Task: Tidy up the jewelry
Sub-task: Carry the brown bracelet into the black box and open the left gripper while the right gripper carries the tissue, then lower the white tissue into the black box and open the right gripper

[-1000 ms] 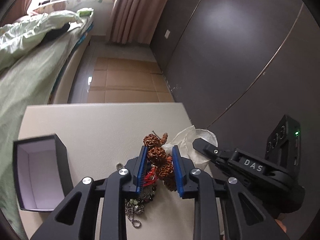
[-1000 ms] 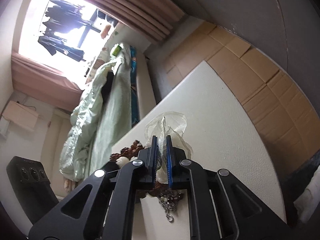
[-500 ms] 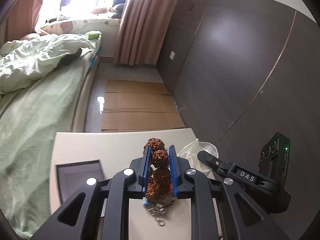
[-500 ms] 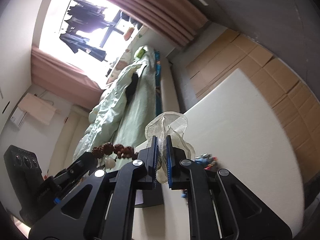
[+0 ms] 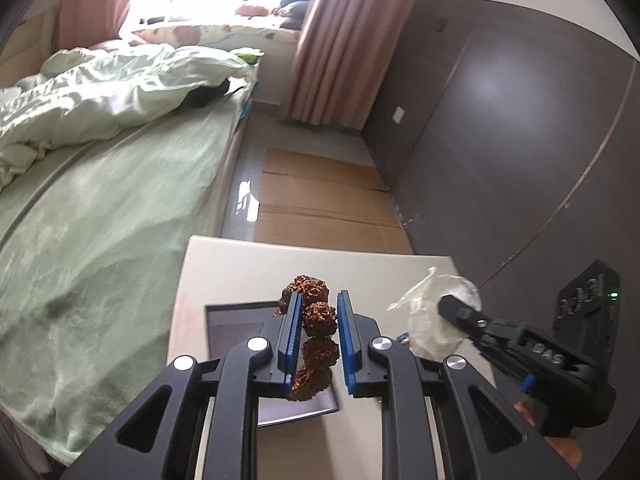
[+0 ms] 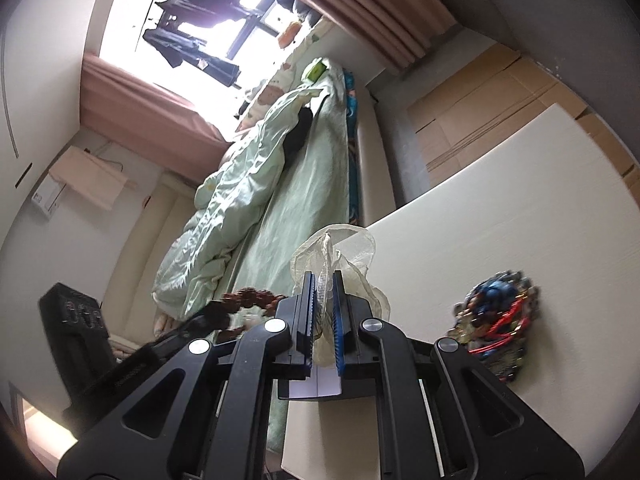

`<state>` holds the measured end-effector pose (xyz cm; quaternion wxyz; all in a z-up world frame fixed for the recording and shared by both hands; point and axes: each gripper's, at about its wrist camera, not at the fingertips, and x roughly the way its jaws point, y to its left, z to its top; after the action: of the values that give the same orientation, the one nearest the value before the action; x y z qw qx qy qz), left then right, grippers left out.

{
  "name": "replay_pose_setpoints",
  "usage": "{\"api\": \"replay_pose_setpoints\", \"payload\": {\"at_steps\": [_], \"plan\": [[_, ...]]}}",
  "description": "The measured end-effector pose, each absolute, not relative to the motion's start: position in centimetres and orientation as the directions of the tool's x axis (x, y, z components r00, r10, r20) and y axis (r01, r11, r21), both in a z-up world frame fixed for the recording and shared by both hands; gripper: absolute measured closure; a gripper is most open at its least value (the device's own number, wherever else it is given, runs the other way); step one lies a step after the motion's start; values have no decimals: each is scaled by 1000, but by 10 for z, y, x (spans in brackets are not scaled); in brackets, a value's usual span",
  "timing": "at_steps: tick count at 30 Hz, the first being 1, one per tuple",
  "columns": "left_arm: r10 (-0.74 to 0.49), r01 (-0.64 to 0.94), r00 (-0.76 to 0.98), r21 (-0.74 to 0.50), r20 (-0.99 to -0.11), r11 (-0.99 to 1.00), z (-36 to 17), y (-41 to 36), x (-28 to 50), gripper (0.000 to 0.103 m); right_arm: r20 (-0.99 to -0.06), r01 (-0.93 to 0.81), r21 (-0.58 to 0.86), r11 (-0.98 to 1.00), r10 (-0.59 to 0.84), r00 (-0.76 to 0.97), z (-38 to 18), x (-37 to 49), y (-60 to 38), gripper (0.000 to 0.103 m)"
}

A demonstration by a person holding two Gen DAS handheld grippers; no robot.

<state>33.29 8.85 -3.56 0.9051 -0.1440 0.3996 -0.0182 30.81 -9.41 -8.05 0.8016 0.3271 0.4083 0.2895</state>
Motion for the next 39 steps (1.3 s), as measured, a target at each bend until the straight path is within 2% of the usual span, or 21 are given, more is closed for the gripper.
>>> {"api": "replay_pose_setpoints", "payload": {"at_steps": [5, 6, 7, 8, 10, 16, 22, 23, 24, 26, 27, 31, 39], "plan": [[-98, -145, 651, -250, -752, 957, -56, 103, 339, 84, -484, -204, 748, 632, 728, 485, -84, 306, -77, 94], [-81, -156, 650, -236, -756, 959, -57, 105, 339, 63, -486, -205, 747, 632, 730, 480, -85, 306, -73, 94], [-66, -165, 651, -225, -756, 960, -58, 106, 338, 48, -489, -206, 746, 633, 731, 475, -86, 307, -69, 94], [-53, -170, 674, -225, -737, 959, -56, 109, 334, 27, -492, -209, 744, 635, 732, 471, -86, 308, -64, 94], [-34, -171, 708, -217, -706, 961, -51, 114, 325, 26, -496, -218, 740, 636, 735, 462, -88, 308, -56, 94], [1, -206, 700, -201, -715, 958, -52, 133, 313, 26, -508, -237, 735, 635, 748, 427, -93, 309, -36, 94], [24, -246, 695, -206, -718, 947, -54, 152, 297, 22, -527, -268, 726, 633, 763, 375, -99, 307, -10, 93], [29, -250, 695, -204, -718, 947, -53, 153, 294, 19, -538, -271, 719, 641, 759, 368, -99, 306, -6, 91], [33, -255, 696, -203, -718, 945, -53, 156, 292, 16, -550, -269, 713, 647, 755, 356, -100, 306, -1, 83], [37, -261, 697, -205, -716, 943, -51, 158, 286, 13, -555, -264, 717, 645, 757, 344, -102, 306, 3, 17], [39, -263, 698, -205, -715, 943, -50, 160, 285, 9, -550, -259, 714, 651, 750, 368, -100, 304, 1, 12], [40, -267, 702, -210, -711, 941, -48, 159, 281, 9, -546, -254, 703, 664, 733, 406, -95, 302, -18, 12], [-5, -219, 715, -231, -699, 948, -46, 133, 280, 9, -619, -170, 636, 753, 629, 470, -100, 307, -81, 12]]}}
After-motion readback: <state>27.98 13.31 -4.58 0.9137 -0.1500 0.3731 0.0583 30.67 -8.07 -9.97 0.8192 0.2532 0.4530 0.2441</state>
